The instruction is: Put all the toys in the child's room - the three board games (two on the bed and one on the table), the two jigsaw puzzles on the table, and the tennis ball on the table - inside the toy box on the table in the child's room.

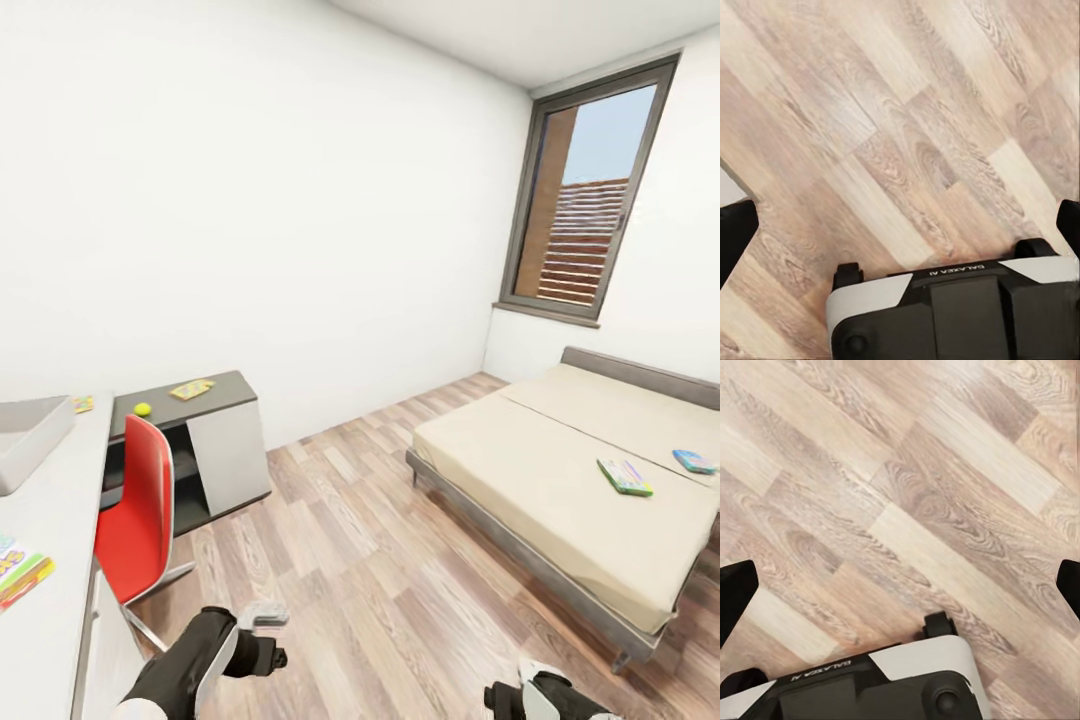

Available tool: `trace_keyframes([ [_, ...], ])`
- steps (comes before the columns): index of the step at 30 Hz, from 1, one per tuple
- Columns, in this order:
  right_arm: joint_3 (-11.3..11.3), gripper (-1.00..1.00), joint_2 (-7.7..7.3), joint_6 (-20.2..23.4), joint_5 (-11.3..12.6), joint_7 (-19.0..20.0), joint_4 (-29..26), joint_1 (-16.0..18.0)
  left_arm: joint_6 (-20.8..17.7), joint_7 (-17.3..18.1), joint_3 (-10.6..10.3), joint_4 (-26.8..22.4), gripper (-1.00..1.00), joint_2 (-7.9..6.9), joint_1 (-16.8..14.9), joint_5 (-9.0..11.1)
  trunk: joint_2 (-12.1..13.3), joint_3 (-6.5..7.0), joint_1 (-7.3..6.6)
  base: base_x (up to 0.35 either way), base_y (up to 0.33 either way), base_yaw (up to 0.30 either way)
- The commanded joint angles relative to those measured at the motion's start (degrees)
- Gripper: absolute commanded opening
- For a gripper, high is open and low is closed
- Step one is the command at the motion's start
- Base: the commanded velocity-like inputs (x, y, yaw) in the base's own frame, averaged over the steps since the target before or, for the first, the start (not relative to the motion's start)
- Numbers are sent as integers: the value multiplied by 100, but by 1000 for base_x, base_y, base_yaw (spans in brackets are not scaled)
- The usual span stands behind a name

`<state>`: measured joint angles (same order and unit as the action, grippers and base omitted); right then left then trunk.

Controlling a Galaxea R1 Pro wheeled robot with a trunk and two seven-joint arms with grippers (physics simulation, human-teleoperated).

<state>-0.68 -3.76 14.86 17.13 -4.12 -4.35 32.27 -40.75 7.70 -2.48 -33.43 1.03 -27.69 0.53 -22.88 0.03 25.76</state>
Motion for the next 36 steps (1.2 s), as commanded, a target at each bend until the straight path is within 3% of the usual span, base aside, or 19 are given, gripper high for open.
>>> trace_keyframes([
  [1,-12,100,-5,124,33,-23,-133,9,-84,105,-3,-86,100,-7,1,5,-4,-3,2,0,0,-281],
  [7,-183,100,-68,958,35,-14,-1125,19,-521,683,50,-713,100,-19,-11,12,-4,-3,2,0,0,-281],
  [15,-999,100,-128,2194,33,-9,-2913,-47,-1471,1046,91,-1932,100,-30,-13,9,-4,-3,2,0,0,-281],
  [16,-999,100,-128,2194,33,-9,-2913,-47,-1471,1046,91,-1932,100,-30,-13,9,-4,-3,2,0,0,-281],
  [20,-1318,100,-110,2645,32,1,-3660,-51,-1638,1097,256,-2216,100,-32,-5,17,-4,-3,2,0,0,-281],
  [25,-1475,100,-98,3030,34,56,-4456,-93,-1721,1178,531,-2387,100,-33,-1,34,-4,-3,2,0,0,-281],
  [31,-1579,100,-133,3484,72,462,-5376,-305,-1762,1661,782,-2463,100,-93,0,45,-4,-3,2,0,0,-281],
  [36,-1719,100,-164,3619,177,1202,-5695,-431,-1779,2259,861,-2478,100,-236,-5,49,-4,-3,2,0,0,-281],
])
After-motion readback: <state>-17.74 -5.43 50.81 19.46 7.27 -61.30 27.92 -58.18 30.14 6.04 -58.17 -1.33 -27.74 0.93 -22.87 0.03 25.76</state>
